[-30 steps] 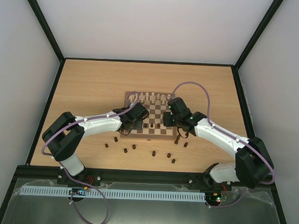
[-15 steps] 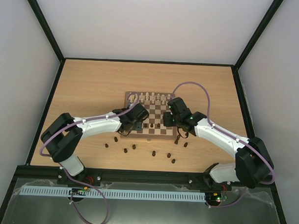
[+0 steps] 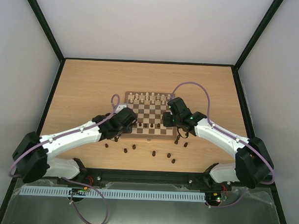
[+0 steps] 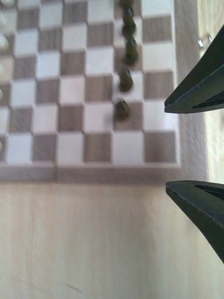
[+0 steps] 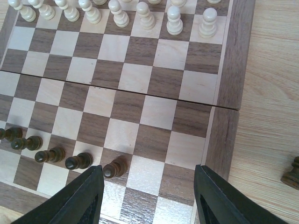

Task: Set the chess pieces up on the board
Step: Place the chess piece on the chessboard, then pick up the chess piece at the center of the board.

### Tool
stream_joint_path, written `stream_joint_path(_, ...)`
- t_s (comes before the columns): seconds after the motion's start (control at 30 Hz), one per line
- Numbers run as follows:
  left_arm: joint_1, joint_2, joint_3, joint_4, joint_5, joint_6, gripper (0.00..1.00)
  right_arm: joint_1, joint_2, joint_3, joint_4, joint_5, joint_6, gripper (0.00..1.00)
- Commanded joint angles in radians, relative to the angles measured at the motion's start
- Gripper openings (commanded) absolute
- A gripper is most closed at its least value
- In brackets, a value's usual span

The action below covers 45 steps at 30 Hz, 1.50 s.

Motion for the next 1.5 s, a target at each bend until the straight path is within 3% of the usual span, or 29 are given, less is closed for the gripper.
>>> stream_joint_path(0.0,-0.006,-0.12,-0.142,-0.123,-0.043,-0.128,0.44,0.0,-0.027,-0.009,-0.013,-0.022,-0.009,0.53)
stream_joint_path(0.3,-0.005,-0.302,-0.334,-0.145,-0.03,-0.261,0.5,0.007,-0.037,-0.012,-0.005,-0.056,-0.01,0.53)
stream_joint_path(1.0,-0.006,-0.322,-0.477,-0.114,-0.008,-0.38,0.44,0.02,-0.055,-0.011,-0.007,-0.071,-0.013,0.53)
stream_joint_path(1.2,-0.005,-0.283,-0.473,-0.08,-0.011,-0.37,0.32,0.022,-0.057,-0.012,-0.008,-0.075,-0.015,0.53)
stream_joint_path(1.47,-0.006,-0.272,-0.461,-0.089,-0.017,-0.362,0.07,0.024,-0.06,-0.013,-0.009,-0.075,-0.015,0.53)
